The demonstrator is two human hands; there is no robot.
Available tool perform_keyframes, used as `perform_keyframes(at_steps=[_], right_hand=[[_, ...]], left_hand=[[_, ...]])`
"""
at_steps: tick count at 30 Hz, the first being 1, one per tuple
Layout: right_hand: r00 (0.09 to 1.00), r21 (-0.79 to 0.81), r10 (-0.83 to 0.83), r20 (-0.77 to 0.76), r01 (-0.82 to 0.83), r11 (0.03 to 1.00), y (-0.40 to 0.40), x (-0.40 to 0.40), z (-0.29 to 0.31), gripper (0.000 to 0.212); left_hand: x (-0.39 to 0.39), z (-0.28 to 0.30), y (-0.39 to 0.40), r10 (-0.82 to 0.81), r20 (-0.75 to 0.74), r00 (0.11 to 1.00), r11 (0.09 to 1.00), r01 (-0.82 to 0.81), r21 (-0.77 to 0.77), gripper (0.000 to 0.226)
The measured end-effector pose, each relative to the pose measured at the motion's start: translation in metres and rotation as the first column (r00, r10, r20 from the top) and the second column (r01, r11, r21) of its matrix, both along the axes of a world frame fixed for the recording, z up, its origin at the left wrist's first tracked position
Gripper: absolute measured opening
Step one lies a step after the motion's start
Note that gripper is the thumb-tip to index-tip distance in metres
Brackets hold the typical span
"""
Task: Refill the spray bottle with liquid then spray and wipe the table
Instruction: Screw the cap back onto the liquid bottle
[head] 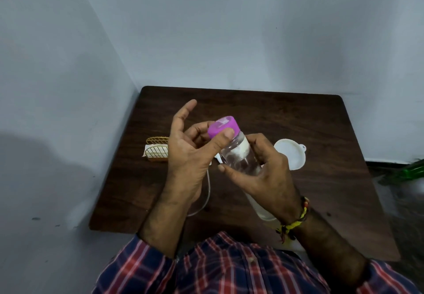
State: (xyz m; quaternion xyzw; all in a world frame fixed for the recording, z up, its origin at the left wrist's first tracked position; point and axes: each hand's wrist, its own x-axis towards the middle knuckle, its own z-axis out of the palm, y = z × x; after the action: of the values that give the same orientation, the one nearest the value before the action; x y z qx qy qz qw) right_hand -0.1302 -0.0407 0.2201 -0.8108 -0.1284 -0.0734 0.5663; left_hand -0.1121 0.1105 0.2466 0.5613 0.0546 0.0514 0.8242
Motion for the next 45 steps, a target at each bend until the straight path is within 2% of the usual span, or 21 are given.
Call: perform_keyframes(at_steps=[2, 4, 7, 9, 11, 13, 15, 18, 20, 24, 27, 29, 33, 36, 39, 41, 45], right_hand=[[0.999, 0.052, 0.036, -0.032, -0.035, 0.998, 0.002, 0.002, 0.000, 0.050], [1.000, 0.019, 0.013, -0.009, -0.013, 1.000, 0.005, 0.002, 0.000, 0.050], [0.999, -0.059, -0.036, 0.040, 0.038, 0.998, 0.008, 0.002, 0.000, 0.052], [0.998, -0.078, -0.048, 0.042, 0.052, 0.996, 0.008, 0.004, 0.000, 0.053], [0.998, -0.035, -0.052, 0.027, 0.053, 0.998, 0.006, 0.006, 0.000, 0.050], [0.999, -0.008, -0.034, 0.019, 0.034, 0.999, 0.005, 0.006, 0.000, 0.050], [0.999, -0.033, -0.022, 0.035, 0.024, 0.999, 0.004, 0.006, -0.002, 0.052], [0.999, -0.036, -0.017, 0.029, 0.018, 0.999, 0.002, 0.009, -0.003, 0.054], [0.999, 0.009, -0.026, 0.019, 0.025, 1.000, -0.001, 0.011, -0.003, 0.052], [0.999, 0.083, -0.028, -0.022, 0.030, 0.996, -0.006, 0.014, -0.003, 0.050], [0.998, 0.053, -0.061, -0.007, 0.062, 0.997, -0.010, 0.017, -0.005, 0.051], [0.998, 0.069, -0.061, -0.019, 0.062, 0.996, -0.013, 0.019, -0.006, 0.050], [0.995, 0.145, -0.042, -0.090, 0.054, 0.988, -0.018, 0.024, -0.009, 0.047], [0.996, 0.110, -0.043, -0.074, 0.051, 0.993, -0.015, 0.024, -0.010, 0.050], [0.999, 0.055, -0.029, -0.034, 0.031, 0.998, -0.008, 0.024, -0.009, 0.054], [0.999, 0.059, 0.008, -0.042, -0.006, 0.998, -0.004, 0.025, -0.010, 0.054], [0.997, 0.042, 0.057, -0.051, -0.055, 0.998, 0.002, 0.027, -0.018, 0.053]], left_hand=[[0.003, 0.000, 0.007, -0.094, -0.005, 0.996, 0.989, 0.093, -0.112, 0.082], [0.004, -0.004, 0.011, -0.108, -0.025, 0.994, 0.986, 0.104, -0.131, 0.082], [0.003, -0.003, 0.001, 0.074, -0.049, 0.996, 0.997, -0.073, 0.020, 0.095], [0.003, 0.000, -0.003, 0.142, -0.046, 0.989, 0.989, -0.140, 0.048, 0.097], [0.005, 0.001, -0.003, 0.081, -0.050, 0.995, 0.996, -0.083, -0.039, 0.085], [0.008, 0.000, 0.000, -0.049, -0.046, 0.998, 0.992, 0.043, -0.121, 0.074], [0.009, -0.001, -0.001, -0.079, -0.033, 0.996, 0.994, 0.076, -0.077, 0.077], [0.012, 0.001, -0.010, 0.019, -0.022, 1.000, 0.999, -0.018, 0.034, 0.096], [0.014, 0.002, -0.012, 0.029, -0.027, 0.999, 1.000, -0.030, -0.006, 0.092], [0.019, 0.001, -0.012, -0.116, -0.028, 0.993, 0.989, 0.113, -0.097, 0.079], [0.022, -0.003, -0.022, -0.038, -0.015, 0.999, 0.999, 0.038, -0.002, 0.090], [0.025, -0.004, -0.025, -0.013, -0.006, 1.000, 1.000, 0.013, 0.005, 0.084], [0.032, -0.003, -0.020, -0.140, 0.009, 0.990, 0.990, 0.140, -0.001, 0.069], [0.031, -0.003, -0.019, -0.111, 0.032, 0.993, 0.989, 0.108, 0.099, 0.059], [0.026, -0.001, -0.022, -0.017, 0.097, 0.995, 0.964, -0.010, 0.266, 0.075], [0.027, -0.002, -0.020, 0.030, 0.084, 0.996, 0.946, -0.055, 0.318, 0.085], [0.032, -0.008, -0.004, -0.014, 0.036, 0.999, 0.936, 0.000, 0.352, 0.089]])
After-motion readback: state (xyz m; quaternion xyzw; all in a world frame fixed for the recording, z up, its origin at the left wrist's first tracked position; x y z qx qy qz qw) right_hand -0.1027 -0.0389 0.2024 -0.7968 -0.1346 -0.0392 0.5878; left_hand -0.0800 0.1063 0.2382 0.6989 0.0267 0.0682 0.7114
